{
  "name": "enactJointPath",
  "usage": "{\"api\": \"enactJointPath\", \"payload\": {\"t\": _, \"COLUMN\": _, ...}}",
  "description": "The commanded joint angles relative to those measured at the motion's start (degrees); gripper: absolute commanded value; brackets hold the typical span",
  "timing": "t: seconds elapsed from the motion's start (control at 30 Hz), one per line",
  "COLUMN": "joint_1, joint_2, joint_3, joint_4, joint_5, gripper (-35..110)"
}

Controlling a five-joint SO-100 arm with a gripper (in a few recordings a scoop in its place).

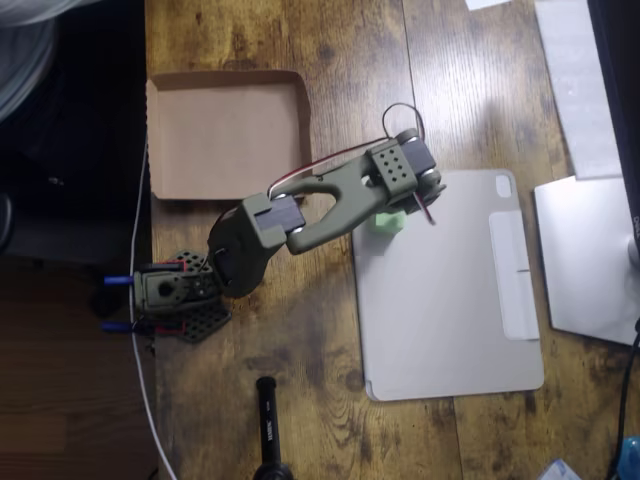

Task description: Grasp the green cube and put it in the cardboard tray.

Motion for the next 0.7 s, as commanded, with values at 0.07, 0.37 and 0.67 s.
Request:
{"api": "enactJointPath", "payload": {"t": 0.07, "joint_1": -0.18, "joint_2": 1.67, "joint_3": -0.62, "joint_4": -0.26, "joint_5": -0.53, "gripper": 22}}
{"api": "enactJointPath", "payload": {"t": 0.37, "joint_1": -1.76, "joint_2": 0.53, "joint_3": 4.92, "joint_4": -2.02, "joint_5": 2.29, "gripper": 24}}
{"api": "enactJointPath", "payload": {"t": 0.67, "joint_1": -1.85, "joint_2": 0.26, "joint_3": 9.23, "joint_4": -5.54, "joint_5": 3.34, "gripper": 25}}
